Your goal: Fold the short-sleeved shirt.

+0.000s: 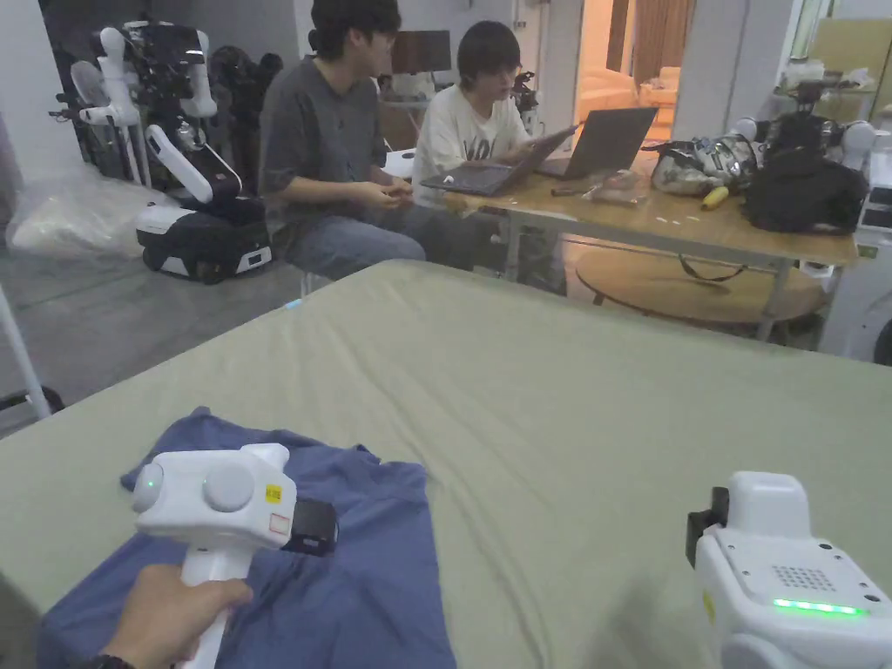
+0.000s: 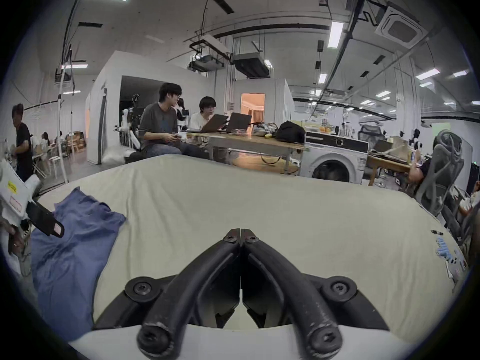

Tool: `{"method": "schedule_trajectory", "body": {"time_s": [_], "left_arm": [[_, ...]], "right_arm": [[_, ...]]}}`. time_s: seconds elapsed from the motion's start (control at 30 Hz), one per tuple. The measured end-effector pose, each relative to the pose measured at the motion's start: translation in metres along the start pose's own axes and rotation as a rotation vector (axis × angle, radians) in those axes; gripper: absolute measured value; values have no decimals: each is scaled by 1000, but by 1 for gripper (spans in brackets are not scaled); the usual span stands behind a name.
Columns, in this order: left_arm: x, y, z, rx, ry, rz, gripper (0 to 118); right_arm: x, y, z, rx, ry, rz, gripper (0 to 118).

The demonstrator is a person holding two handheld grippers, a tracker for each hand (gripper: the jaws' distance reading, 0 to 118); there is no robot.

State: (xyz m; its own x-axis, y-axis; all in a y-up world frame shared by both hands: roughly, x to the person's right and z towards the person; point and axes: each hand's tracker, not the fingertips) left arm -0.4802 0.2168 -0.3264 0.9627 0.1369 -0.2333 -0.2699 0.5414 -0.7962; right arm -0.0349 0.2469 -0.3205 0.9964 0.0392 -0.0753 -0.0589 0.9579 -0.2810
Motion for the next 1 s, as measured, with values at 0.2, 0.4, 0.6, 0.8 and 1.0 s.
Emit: {"method": "schedule_trajectory", "body": {"time_s": [0.2, 0.4, 0.6, 0.8, 1.0], "left_arm": [[14, -25, -37, 3, 103, -120, 87], [22, -35, -23, 48, 28, -115, 2], [17, -31, 1, 156, -29, -92, 2], [42, 3, 58, 304, -108, -154, 1], [102, 47, 122, 448, -230, -222, 1]], "right_arm": [[10, -9, 0, -22, -10, 17, 0], [19, -14, 2, -35, -20, 13, 0], [29, -13, 10, -29, -31, 18, 0], [47, -5, 19, -12, -51, -6, 0], [70, 6, 34, 18, -86, -21, 0]]}}
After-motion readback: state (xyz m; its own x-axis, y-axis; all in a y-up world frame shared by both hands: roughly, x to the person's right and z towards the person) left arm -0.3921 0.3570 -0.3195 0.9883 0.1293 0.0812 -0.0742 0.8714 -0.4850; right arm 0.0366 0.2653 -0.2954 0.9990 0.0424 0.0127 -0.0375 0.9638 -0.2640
